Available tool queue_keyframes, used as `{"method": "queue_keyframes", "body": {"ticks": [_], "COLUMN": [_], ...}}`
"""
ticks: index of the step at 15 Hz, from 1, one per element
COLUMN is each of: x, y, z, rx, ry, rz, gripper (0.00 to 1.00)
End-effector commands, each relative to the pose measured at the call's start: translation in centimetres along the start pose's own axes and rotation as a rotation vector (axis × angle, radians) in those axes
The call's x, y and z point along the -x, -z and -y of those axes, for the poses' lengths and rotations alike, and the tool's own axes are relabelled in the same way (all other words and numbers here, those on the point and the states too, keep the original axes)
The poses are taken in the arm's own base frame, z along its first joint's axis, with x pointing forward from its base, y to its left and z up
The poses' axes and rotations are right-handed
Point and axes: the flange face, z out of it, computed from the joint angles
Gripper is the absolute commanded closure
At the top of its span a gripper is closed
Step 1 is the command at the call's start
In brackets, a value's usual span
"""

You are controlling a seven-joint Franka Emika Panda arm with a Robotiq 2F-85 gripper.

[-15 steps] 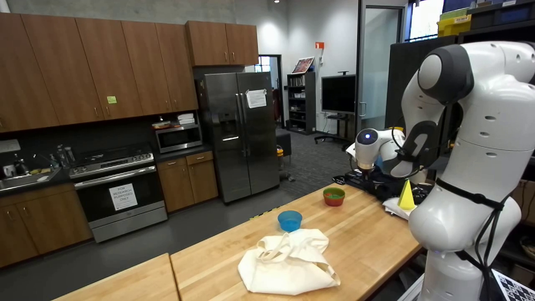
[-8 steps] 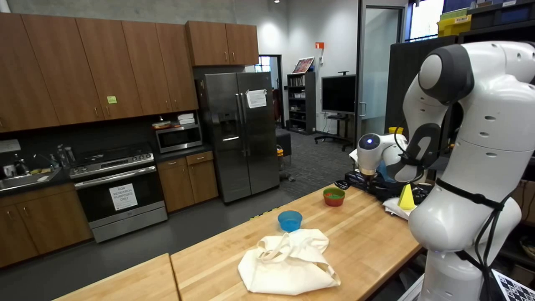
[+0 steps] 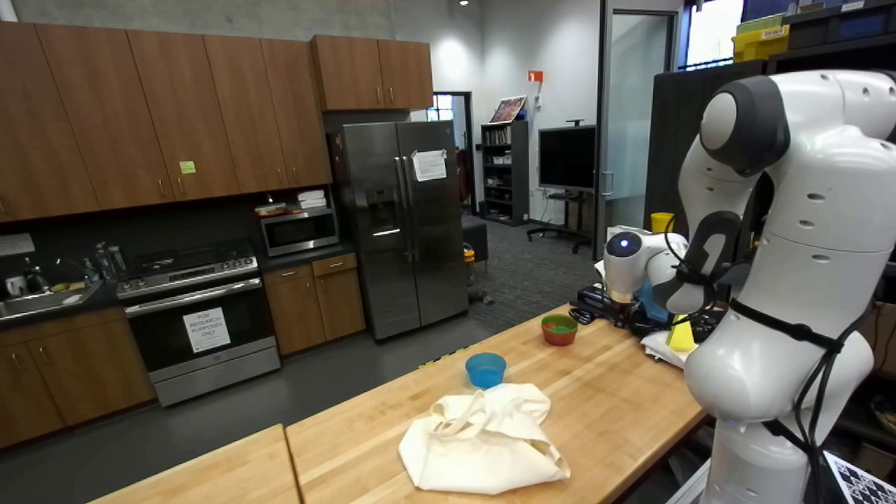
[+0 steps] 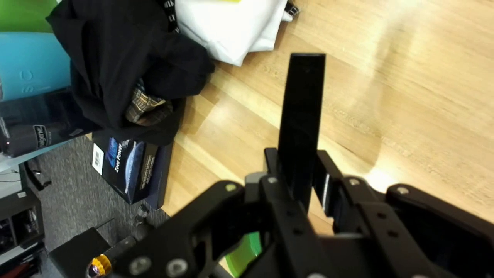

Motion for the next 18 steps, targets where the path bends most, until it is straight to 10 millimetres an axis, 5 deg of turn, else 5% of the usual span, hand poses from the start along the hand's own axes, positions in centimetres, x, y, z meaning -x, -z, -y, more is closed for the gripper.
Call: {"method": "queue_keyframes", "body": {"ticks": [1, 8, 17, 18], "x": [0.1, 1.2, 6.0, 5.7], "y": [-0.5, -3.3, -8.1, -8.0], "z": [0.0, 1.8, 2.8, 2.6], "rx": [-0.002, -0.107, -0.244, -0.244], "ry": [-0.053, -0.118, -0.192, -0.175], "rz": [0.004, 0.027, 0.049, 0.03], "gripper": [0.94, 0.94, 0.94, 0.5]}}
